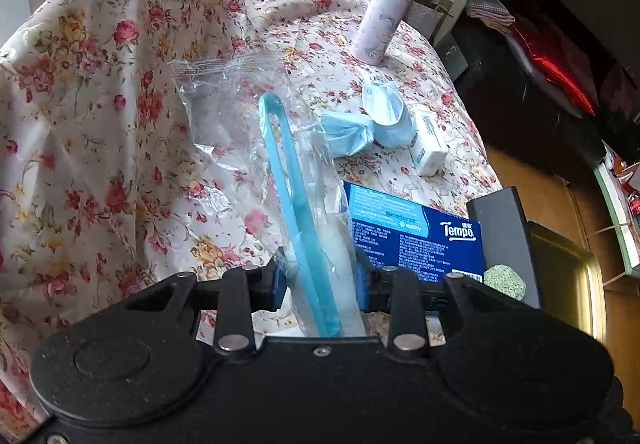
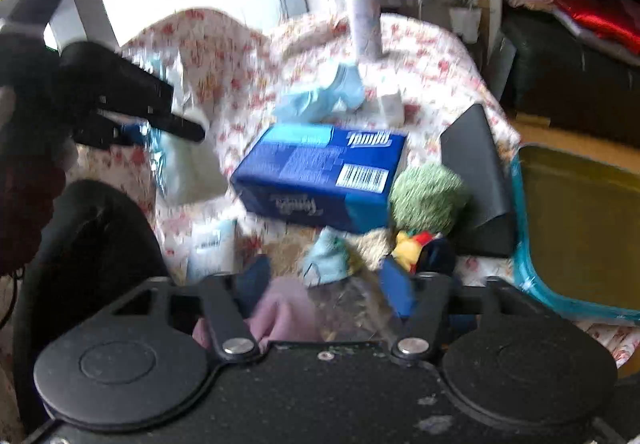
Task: Organize soft objects
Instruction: 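Grasp the clear bag of dried food with the right tool while the left tool holds the toiletry bag, then carry both bags into the gold tin tray and open both tools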
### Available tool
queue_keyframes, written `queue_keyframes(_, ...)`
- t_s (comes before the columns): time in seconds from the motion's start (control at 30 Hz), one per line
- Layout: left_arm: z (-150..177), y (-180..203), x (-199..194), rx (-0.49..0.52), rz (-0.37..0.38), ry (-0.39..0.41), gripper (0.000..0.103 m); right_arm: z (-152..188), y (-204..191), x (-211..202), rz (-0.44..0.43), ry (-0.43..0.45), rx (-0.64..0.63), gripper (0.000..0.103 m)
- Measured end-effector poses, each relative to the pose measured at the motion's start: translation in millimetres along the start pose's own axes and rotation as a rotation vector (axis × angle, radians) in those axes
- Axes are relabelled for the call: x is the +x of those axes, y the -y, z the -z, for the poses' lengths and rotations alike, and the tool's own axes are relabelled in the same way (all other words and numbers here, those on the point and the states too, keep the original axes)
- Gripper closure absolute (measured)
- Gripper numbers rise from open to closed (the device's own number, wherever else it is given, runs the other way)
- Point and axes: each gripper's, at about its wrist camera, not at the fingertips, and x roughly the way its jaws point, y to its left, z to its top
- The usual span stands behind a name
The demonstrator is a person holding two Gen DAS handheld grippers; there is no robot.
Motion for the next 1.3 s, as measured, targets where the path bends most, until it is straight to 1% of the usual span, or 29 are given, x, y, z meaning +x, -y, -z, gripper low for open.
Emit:
queue_keyframes(0.03, 1, 2, 1, 0.006, 0.002, -0.004, 0.071, 1, 2, 5, 0.011, -0.029, 0.005, 0.078)
queue_keyframes(0.07, 2, 3, 2, 0.013, 0.005, -0.008, 0.071, 2, 4, 8, 0.020, -0.053, 0.018, 0.080)
queue_keyframes(0.13, 5, 6, 3, 0.024, 0.006, -0.012, 0.071, 3, 15, 5, -0.010, -0.065, 0.088, 0.084)
queue_keyframes(0.23, 8, 11, 4, 0.041, 0.008, -0.018, 0.071, 4, 42, -8, -0.115, -0.091, 0.265, 0.088)
queue_keyframes(0.3, 10, 14, 5, 0.050, 0.012, -0.022, 0.071, 9, 63, -18, -0.179, -0.101, 0.373, 0.089)
queue_keyframes(0.33, 10, 15, 5, 0.052, 0.014, -0.023, 0.071, 11, 72, -22, -0.183, -0.102, 0.403, 0.089)
queue_keyframes(0.37, 10, 16, 5, 0.055, 0.015, -0.024, 0.071, 14, 81, -26, -0.155, -0.088, 0.428, 0.089)
queue_keyframes(0.47, 12, 18, 5, 0.062, 0.017, -0.026, 0.071, 20, 98, -33, 0.034, -0.051, 0.417, 0.085)
queue_keyframes(0.5, 12, 19, 5, 0.064, 0.017, -0.026, 0.071, 22, 101, -36, 0.062, -0.042, 0.408, 0.082)
queue_keyframes(0.53, 12, 20, 5, 0.066, 0.017, -0.027, 0.071, 24, 103, -39, 0.074, -0.029, 0.400, 0.066)
queue_keyframes(0.57, 13, 20, 5, 0.069, 0.018, -0.027, 0.071, 25, 102, -42, 0.081, -0.020, 0.388, 0.053)
queue_keyframes(0.6, 13, 20, 5, 0.070, 0.019, -0.027, 0.071, 26, 98, -45, 0.098, -0.007, 0.367, 0.029)
queue_keyframes(0.63, 13, 21, 5, 0.071, 0.019, -0.028, 0.071, 27, 93, -47, 0.117, 0.006, 0.348, 0.017)
queue_keyframes(0.7, 14, 21, 4, 0.074, 0.020, -0.028, 0.071, 27, 82, -47, 0.137, 0.019, 0.292, 0.019)
queue_keyframes(0.87, 14, 23, 3, 0.075, 0.026, -0.028, 0.071, 29, 45, -27, 0.131, -0.033, 0.156, 0.018)
queue_keyframes(0.97, 14, 23, 3, 0.075, 0.026, -0.030, 0.071, 33, 18, -14, 0.187, -0.052, 0.029, 0.018)
queue_keyframes(1.07, 14, 23, 4, 0.076, 0.025, -0.035, 0.071, 39, -5, 0, 0.258, -0.067, -0.122, 0.020)
queue_keyframes(1.1, 15, 24, 4, 0.077, 0.026, -0.036, 0.071, 41, -9, 4, 0.277, -0.072, -0.161, 0.025)
queue_keyframes(1.17, 16, 26, 4, 0.082, 0.029, -0.039, 0.071, 47, -14, 13, 0.297, -0.093, -0.220, 0.048)
queue_keyframes(1.2, 16, 27, 4, 0.085, 0.031, -0.039, 0.071, 49, -13, 17, 0.299, -0.117, -0.230, 0.066)
queue_keyframes(1.23, 16, 28, 4, 0.088, 0.033, -0.040, 0.071, 49, -12, 18, 0.292, -0.129, -0.228, 0.067)
queue_keyframes(1.3, 17, 30, 2, 0.093, 0.037, -0.038, 0.071, 46, -7, 10, 0.264, -0.123, -0.204, 0.070)
